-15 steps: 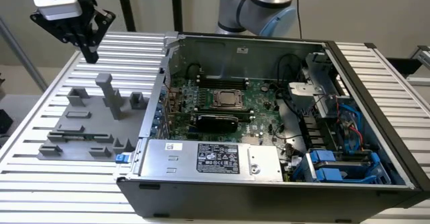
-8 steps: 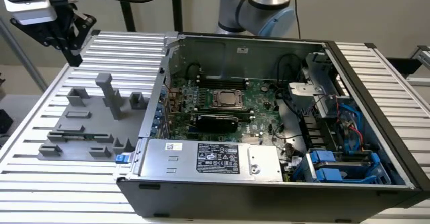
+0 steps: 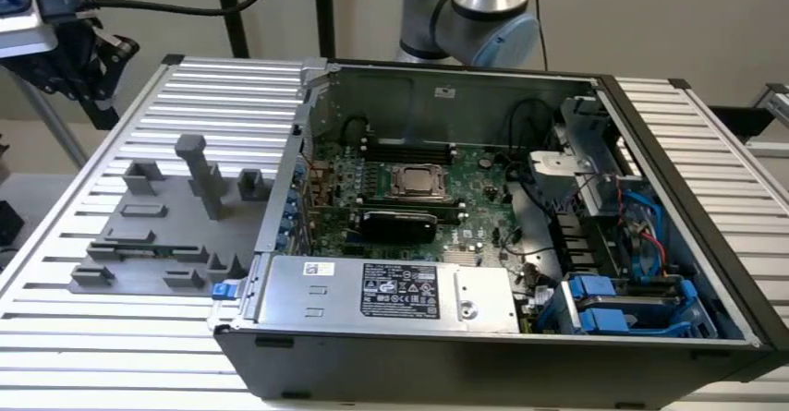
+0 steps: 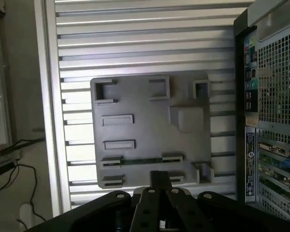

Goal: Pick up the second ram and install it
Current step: 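Reach for the second ram, then pick up the second ram and move it above second insertion slot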

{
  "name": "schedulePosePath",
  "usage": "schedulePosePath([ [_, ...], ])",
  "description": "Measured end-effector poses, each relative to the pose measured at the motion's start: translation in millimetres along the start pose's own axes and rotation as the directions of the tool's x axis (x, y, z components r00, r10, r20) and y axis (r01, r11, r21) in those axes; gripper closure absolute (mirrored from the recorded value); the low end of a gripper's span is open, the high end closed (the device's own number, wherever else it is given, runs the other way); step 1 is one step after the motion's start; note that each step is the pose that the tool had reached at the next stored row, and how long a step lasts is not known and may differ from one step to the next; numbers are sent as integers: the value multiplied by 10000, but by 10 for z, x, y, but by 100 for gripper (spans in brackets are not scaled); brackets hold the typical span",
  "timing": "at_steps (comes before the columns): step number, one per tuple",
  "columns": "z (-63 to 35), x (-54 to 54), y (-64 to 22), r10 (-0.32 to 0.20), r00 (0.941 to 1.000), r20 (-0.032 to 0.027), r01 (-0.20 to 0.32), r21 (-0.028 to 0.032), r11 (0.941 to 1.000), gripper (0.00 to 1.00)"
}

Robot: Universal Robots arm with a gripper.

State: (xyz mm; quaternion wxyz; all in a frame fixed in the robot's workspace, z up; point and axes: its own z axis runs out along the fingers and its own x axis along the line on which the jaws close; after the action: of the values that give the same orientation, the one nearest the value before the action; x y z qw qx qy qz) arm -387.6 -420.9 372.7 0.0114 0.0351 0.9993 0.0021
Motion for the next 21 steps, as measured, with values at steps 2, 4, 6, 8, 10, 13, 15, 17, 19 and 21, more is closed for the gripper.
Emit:
schedulePosePath([
  [2,32,69,-5,-6,10000,1,6,-1,10000,100],
  [4,61,112,-10,-34,10000,-3,34,-1,10000,100],
  [6,74,124,-11,-64,10000,-2,64,7,10000,100],
  [8,74,124,-11,-66,10000,-2,66,10,10000,100],
  [10,74,125,-10,-65,10000,-2,65,11,10000,100],
  [13,74,125,-10,-65,10000,-2,65,11,10000,100],
  [15,74,125,-10,-65,10000,-3,65,11,10000,100],
  [17,74,125,-10,-65,10000,-2,65,11,10000,100],
  [19,74,125,-10,-65,10000,-2,65,11,10000,100],
  [21,74,125,-10,-79,10000,-2,79,11,10000,100],
])
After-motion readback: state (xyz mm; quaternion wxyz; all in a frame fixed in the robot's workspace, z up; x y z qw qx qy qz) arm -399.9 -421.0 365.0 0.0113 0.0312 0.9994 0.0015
